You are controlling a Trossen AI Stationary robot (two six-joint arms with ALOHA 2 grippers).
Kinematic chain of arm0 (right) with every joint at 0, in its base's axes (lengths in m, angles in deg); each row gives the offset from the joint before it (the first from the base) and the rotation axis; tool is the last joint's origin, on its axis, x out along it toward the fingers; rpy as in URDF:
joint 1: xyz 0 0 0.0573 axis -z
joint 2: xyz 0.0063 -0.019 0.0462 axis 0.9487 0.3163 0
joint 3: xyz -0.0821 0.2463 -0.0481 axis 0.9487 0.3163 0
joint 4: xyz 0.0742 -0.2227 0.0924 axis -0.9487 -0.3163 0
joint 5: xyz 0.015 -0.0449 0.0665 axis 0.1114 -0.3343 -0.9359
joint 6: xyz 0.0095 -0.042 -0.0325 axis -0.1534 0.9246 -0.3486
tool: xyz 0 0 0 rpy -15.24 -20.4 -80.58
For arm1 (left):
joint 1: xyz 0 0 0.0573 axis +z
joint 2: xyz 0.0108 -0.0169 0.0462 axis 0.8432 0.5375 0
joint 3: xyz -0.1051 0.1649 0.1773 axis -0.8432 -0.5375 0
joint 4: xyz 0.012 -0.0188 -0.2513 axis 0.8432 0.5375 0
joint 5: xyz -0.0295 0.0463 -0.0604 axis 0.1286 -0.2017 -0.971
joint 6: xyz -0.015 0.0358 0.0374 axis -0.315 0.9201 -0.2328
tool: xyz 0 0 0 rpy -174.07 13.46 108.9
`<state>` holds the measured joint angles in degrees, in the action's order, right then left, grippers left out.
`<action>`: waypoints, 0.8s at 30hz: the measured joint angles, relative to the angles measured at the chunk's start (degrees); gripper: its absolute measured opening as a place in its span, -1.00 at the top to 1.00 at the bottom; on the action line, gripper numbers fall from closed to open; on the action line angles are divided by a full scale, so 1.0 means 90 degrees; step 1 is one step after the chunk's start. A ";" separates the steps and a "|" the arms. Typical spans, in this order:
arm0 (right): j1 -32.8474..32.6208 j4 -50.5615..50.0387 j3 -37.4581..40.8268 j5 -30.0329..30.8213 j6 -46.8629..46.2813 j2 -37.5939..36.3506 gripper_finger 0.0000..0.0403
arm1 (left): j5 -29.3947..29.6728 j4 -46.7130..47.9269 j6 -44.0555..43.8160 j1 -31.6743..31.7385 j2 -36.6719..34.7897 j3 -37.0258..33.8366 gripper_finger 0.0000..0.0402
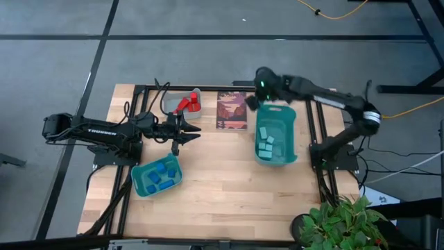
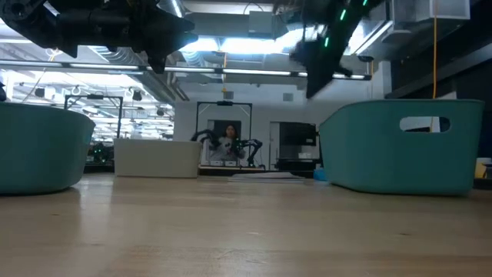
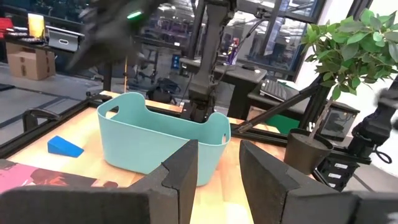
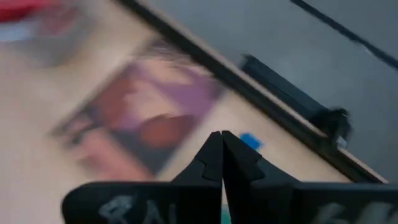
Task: Sort & place blocks by color
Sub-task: Put the blue block into the left green bin
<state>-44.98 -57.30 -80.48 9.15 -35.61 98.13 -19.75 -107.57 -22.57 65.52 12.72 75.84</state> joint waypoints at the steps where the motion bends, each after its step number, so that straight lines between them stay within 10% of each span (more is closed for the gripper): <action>1: 0.0292 0.0070 -0.0002 -0.0023 0.0018 0.0201 1.00 | 0.0001 -0.0001 0.0001 0.0002 0.0000 0.0000 0.44; 15: 0.1343 0.0905 0.0030 -0.0814 -0.0532 0.2111 0.88 | 0.0001 0.0002 0.0056 0.0002 0.0001 0.0000 0.44; 24: 0.1327 0.0338 0.0030 -0.0737 -0.1202 0.2209 0.38 | -0.0016 0.0048 0.0053 0.0002 -0.0002 0.0000 0.44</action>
<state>-33.03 -54.26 -80.21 2.52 -46.43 118.01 -19.89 -107.14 -22.09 65.54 12.70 75.84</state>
